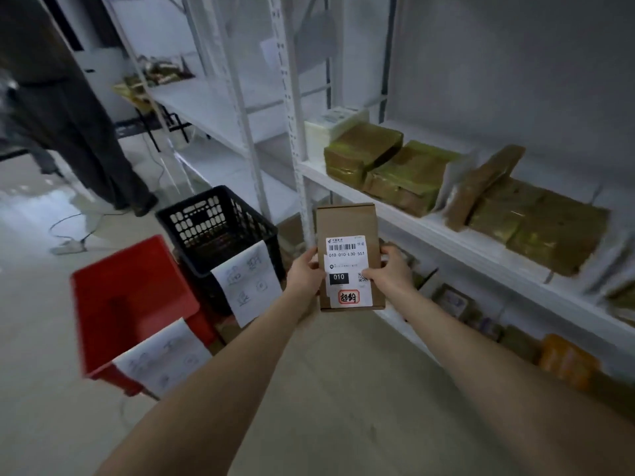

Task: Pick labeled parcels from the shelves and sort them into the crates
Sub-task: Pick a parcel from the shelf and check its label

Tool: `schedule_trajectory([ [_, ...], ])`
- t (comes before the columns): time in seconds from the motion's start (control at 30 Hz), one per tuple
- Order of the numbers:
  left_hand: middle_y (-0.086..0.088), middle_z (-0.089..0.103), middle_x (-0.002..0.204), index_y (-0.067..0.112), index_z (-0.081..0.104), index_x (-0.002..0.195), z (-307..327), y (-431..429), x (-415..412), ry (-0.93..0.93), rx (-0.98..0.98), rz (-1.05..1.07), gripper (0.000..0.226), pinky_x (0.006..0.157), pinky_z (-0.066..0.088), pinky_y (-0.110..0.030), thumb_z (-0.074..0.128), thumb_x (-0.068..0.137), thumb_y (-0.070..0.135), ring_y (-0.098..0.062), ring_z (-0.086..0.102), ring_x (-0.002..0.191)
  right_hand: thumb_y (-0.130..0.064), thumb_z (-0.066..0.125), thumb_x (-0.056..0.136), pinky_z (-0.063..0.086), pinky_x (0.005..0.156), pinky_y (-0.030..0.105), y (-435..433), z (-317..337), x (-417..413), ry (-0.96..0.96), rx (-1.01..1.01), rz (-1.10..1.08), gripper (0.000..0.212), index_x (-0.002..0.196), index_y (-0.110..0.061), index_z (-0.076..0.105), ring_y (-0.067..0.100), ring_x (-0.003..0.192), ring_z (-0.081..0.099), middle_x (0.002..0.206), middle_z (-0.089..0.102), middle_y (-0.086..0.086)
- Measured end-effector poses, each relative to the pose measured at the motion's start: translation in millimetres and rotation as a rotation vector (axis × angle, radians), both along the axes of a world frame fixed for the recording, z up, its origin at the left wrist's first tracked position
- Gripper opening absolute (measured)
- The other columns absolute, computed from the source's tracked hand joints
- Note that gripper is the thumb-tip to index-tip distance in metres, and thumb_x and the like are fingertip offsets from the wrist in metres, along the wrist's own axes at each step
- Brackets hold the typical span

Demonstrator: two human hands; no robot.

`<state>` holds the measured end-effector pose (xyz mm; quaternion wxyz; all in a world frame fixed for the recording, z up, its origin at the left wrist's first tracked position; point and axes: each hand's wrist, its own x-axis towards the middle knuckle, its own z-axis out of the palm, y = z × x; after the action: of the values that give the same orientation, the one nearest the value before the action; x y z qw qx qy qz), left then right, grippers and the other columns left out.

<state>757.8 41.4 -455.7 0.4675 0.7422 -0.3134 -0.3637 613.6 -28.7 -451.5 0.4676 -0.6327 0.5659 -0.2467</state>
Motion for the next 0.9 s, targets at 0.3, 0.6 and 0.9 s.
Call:
schedule_trajectory([
  [0.3, 0.002, 0.064, 0.098, 0.023, 0.037, 0.145, -28.4, -23.5, 163.6, 0.113, 0.066, 0.258, 0.060, 0.068, 0.054, -0.033, 0.047, 0.093, -0.005, -0.012, 0.060, 0.078, -0.006, 0.070, 0.082, 0.055, 0.073, 0.032, -61.4, -32.4, 193.0, 0.023, 0.043, 0.276, 0.068, 0.142, -0.019, 0.040, 0.024, 0.105, 0.064, 0.135, 0.056, 0.005],
  [0.6, -0.001, 0.065, 0.102, 0.023, 0.046, 0.137, -61.0, -88.6, 319.2, 0.157, 0.133, 0.426, 0.049, 0.082, 0.057, -0.047, 0.052, 0.093, 0.003, -0.022, 0.067, 0.092, -0.004, 0.066, 0.084, 0.055, 0.077, 0.031, -154.4, -70.3, 374.6, 0.072, 0.153, 0.527, 0.070, 0.146, -0.018, 0.036, 0.021, 0.102, 0.063, 0.134, 0.056, 0.007],
  [0.9, -0.005, 0.060, 0.121, 0.014, 0.044, 0.128, -124.8, -122.4, 464.4, 0.118, 0.268, 0.416, 0.046, 0.082, 0.058, -0.044, 0.063, 0.086, 0.008, -0.023, 0.064, 0.103, -0.014, 0.067, 0.086, 0.047, 0.083, 0.030, -187.2, -124.8, 529.8, 0.276, 0.182, 0.680, 0.079, 0.152, -0.019, 0.023, 0.025, 0.119, 0.054, 0.146, 0.044, 0.007],
])
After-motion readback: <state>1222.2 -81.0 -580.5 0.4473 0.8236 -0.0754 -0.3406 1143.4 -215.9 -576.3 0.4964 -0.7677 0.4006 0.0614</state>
